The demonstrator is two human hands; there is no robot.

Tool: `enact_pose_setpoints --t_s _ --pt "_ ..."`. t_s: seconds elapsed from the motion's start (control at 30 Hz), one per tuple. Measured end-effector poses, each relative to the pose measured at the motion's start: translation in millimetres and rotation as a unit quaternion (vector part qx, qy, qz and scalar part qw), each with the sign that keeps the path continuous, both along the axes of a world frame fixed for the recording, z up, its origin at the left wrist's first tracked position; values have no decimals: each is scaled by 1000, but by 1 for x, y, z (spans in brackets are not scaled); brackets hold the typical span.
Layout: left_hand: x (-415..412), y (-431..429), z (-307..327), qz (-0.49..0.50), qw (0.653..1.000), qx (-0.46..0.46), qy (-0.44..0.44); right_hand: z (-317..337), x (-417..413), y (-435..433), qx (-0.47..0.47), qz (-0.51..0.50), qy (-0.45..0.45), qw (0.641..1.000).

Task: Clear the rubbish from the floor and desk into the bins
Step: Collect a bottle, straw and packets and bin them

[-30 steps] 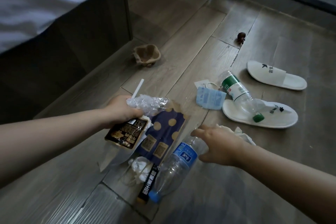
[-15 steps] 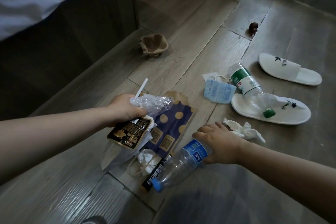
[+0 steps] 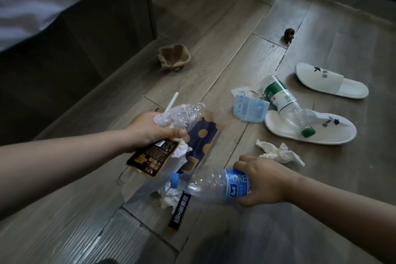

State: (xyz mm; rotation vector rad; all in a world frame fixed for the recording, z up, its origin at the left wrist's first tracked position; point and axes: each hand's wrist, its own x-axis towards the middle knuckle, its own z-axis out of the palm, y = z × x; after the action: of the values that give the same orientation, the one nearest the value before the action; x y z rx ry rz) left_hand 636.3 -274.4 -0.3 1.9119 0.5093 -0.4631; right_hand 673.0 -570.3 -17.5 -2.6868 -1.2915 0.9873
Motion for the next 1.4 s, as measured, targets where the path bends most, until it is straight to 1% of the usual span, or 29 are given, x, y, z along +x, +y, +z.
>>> enact_pose_setpoints --t_s 0.1,0.33,0.47,0.57,0.7,0.8,0.93,1.03,1.13,1.23,1.3,1.4 --pt "3 -5 6 -5 1000 -10 -15 2 3 -4 18 -6 -20 1000" --pt "8 -6 9 36 999 2 -34 9 5 -9 26 -24 -15 999" --pt "9 -6 9 51 998 1 -33 14 6 -15 48 -76 -15 996" --pt "11 -9 10 65 997 -2 -33 18 10 -20 72 -134 -16 988" --pt "15 -13 13 64 998 -4 -16 18 18 -23 108 -241 17 964" --pt "19 -11 12 38 999 -37 13 16 21 -23 134 -321 20 937" --pt "27 -5 11 -4 999 -2 46 11 23 -20 157 -395 68 903" --pt "34 0 11 -1 999 16 41 10 23 -15 148 -403 64 901" --pt "43 0 15 56 998 24 15 14 22 -10 137 -393 55 907" --pt "52 -4 18 91 996 2 22 16 22 -7 134 -384 50 912" --pt "56 -3 16 103 995 -5 20 15 22 -7 137 -387 58 910" --pt "58 -3 10 104 995 9 -2 11 25 -9 152 -402 77 899"
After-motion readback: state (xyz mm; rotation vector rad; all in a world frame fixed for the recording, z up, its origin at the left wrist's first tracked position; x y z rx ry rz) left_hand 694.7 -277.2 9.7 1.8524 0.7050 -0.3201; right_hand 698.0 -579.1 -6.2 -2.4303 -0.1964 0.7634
